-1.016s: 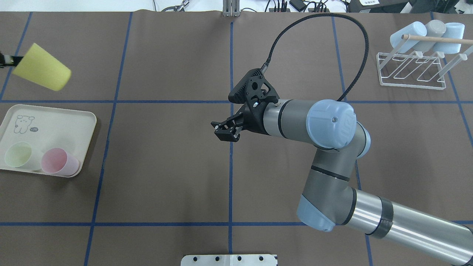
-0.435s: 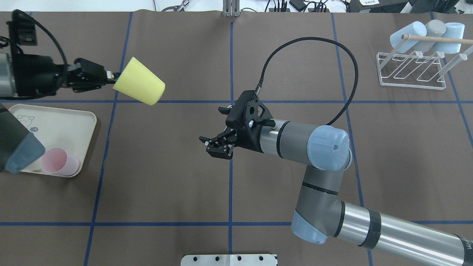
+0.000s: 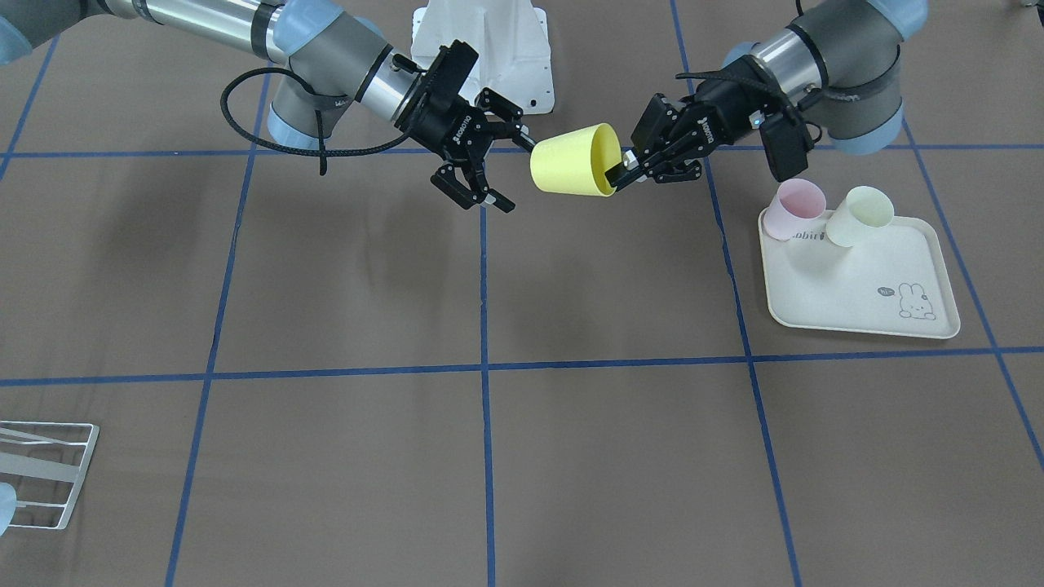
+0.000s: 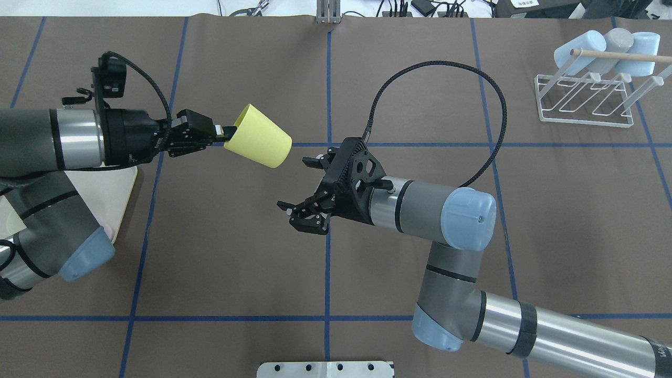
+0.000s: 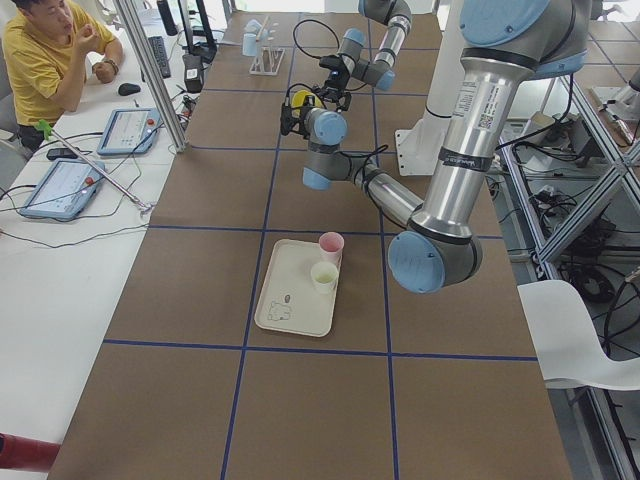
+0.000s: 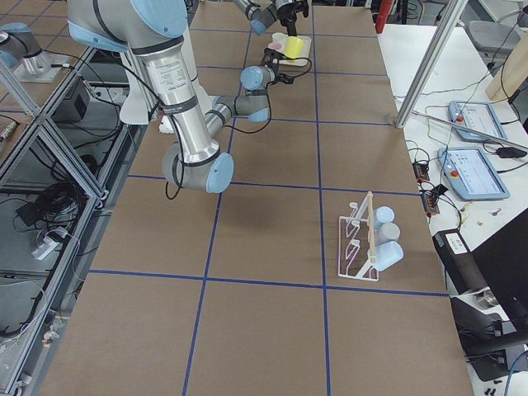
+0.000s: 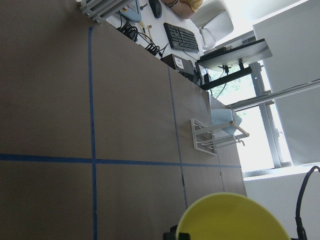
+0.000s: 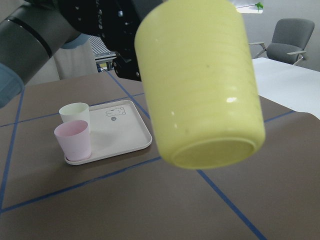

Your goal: Transfer IKEA cup to right arm and place on rack

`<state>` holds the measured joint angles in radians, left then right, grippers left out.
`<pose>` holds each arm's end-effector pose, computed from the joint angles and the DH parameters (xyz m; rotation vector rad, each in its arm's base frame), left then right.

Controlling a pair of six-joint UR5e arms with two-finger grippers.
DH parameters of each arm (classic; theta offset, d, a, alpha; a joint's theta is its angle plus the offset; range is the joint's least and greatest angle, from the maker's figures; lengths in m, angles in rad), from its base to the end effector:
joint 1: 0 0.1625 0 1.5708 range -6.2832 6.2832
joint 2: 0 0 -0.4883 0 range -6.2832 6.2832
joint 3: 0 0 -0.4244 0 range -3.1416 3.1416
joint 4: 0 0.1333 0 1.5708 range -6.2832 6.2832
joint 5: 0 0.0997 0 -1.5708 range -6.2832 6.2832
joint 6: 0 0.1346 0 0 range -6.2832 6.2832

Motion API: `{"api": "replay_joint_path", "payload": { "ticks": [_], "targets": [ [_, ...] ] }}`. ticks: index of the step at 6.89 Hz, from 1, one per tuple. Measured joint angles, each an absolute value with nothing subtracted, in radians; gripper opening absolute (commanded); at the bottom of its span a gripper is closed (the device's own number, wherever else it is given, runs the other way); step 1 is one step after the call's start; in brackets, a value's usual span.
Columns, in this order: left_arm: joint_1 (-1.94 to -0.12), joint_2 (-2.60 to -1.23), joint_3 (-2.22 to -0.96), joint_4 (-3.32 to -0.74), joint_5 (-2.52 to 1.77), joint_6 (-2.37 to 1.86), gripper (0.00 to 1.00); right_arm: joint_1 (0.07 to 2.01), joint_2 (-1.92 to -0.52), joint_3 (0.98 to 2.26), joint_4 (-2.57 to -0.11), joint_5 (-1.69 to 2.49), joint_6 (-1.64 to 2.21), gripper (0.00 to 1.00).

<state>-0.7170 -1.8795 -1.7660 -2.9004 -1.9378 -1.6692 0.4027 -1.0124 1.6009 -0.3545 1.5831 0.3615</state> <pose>0.4080 -0.4685 0.2939 0.3047 1.7966 -0.2410 -0.6104 -0.4031 0.2128 1.3240 -1.2829 -0.5818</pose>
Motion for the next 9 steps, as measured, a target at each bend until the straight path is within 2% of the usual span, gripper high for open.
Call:
{"api": "replay_joint_path", "payload": {
  "ticks": [6,7,9],
  "targets": [
    [-0.621,-1.881,-1.75,-2.873,-1.892,-1.66,0.0,0.405,-1.009,1.604,-0.35,1.583,0.36,0.98],
    [-0.62,-1.881,-1.746,-2.873,-1.891,-1.66,0.0,0.405,-1.009,1.604,-0.35,1.583,0.36,0.91],
    [-0.62,-1.881,-1.744,-2.873,-1.891,-1.66,0.0,0.405,-1.01,1.605,-0.35,1.583,0.36,0.44]
  ]
}}
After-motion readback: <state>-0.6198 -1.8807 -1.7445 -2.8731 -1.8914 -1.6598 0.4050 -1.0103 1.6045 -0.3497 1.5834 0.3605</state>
